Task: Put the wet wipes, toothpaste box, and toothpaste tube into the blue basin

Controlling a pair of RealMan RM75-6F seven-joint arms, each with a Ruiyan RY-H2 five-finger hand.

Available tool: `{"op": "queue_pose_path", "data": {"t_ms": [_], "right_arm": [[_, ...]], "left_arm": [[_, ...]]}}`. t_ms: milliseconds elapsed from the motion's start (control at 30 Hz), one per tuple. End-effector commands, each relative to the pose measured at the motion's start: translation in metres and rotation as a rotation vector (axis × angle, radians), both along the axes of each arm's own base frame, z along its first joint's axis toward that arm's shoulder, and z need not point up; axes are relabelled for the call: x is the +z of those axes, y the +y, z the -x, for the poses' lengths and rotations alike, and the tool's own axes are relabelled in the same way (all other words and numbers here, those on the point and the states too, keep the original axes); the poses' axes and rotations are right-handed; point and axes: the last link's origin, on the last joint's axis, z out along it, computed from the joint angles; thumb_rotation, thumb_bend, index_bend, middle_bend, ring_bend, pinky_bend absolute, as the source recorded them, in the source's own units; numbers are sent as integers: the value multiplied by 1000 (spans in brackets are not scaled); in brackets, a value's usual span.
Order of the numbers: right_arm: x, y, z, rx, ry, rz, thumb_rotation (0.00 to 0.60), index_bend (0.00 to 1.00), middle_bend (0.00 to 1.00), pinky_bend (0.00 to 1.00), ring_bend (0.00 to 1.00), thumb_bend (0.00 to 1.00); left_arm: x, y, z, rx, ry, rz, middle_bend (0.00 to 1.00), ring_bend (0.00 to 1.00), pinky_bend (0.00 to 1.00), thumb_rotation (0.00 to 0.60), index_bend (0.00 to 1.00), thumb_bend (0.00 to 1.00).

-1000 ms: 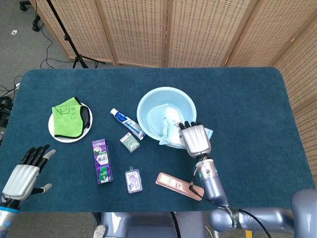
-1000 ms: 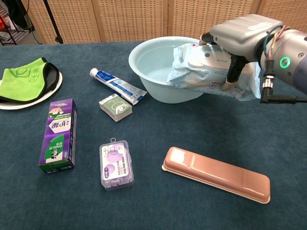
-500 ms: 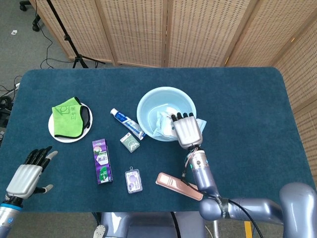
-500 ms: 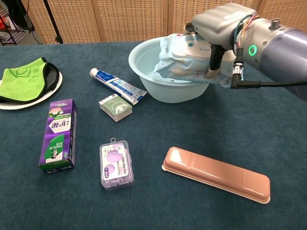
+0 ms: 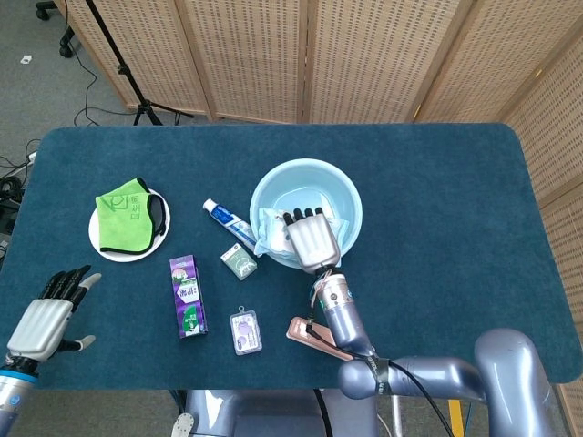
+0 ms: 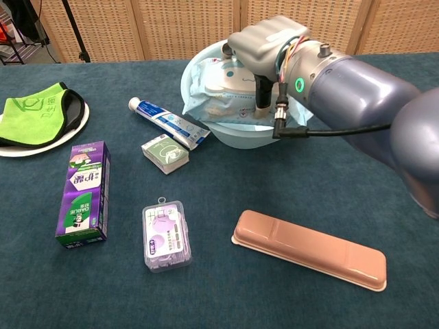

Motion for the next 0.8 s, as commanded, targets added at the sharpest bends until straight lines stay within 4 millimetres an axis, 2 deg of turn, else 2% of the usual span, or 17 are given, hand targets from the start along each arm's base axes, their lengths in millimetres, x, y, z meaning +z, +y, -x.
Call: {"op": "queue_pose_path", "data": {"t_ms": [33,100,167,233,367,467,533,633,800], "right_arm": [[-7,0,-4,3,-4,-6,600,672,532,554,497,285],[-10,0,-4,9,1,-2,600,657,500,554,486,262],[-11,-1,-4,13,3,7,600,583,439,554,438,260],[-10,-1,-4,12,-4,14,600,457,349,554,342,260],[-6,-1,-5,22,-8,31,600,294,204,548,199,254],[-2,-2,-6,45,-19,49,600,178,92,461,78,238],[2,-2,-8,59,-35,58,600,116,21,365,10,223],[5,-1,-10,74,-54,62,600,89,0,270,0,208],[9,0,-10,80,-52,60,600,62,0,219,0,208]], "left_arm": [[0,0,0,0,-2,1,0,0,0,600,0,128],[0,0,1,0,-2,3,0,0,0,600,0,128],[0,1,1,1,-3,1,0,0,0,600,0,127],[1,1,1,1,-3,-2,0,0,0,600,0,127],[0,2,1,2,-1,-2,0,0,0,600,0,128],[-1,1,0,0,1,-1,0,0,0,600,0,128],[-1,1,0,-1,0,-4,0,0,0,600,0,128],[0,1,0,-2,0,-5,0,0,0,600,0,128],[0,1,-1,-5,0,-7,0,0,0,600,0,127]]}}
